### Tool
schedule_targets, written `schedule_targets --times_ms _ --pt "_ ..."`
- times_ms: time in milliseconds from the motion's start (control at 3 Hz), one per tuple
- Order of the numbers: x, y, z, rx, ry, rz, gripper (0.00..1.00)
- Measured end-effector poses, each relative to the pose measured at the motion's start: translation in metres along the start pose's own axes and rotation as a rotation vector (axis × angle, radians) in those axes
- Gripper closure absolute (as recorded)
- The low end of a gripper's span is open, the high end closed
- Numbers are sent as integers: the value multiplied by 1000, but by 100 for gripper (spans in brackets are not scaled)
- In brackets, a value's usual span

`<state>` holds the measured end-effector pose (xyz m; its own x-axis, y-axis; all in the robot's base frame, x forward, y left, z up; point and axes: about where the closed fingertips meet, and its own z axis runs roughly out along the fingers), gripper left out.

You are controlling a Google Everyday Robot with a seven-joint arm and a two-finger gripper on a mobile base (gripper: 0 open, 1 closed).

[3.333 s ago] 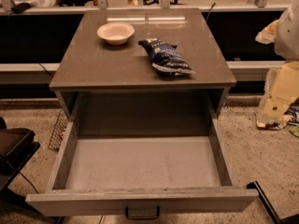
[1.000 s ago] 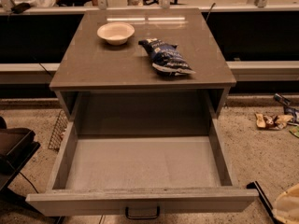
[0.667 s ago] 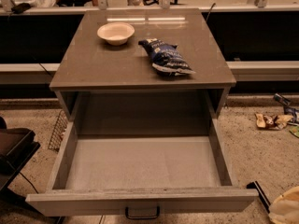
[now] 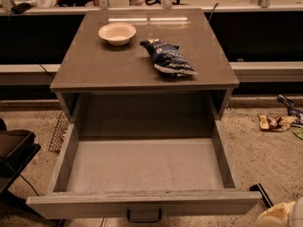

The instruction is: Close top drawer

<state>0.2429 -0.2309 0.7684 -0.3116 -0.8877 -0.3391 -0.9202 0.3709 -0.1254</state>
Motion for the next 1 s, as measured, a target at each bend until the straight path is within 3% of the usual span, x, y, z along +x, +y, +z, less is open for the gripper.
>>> schedule_targets --times_ms 333,667,1000 --pt "0 26 46 -16 -66 -30 100" --pt "-4 38 79 -24 -136 -64 100" --pt "-12 34 109 -26 -217 -95 100"
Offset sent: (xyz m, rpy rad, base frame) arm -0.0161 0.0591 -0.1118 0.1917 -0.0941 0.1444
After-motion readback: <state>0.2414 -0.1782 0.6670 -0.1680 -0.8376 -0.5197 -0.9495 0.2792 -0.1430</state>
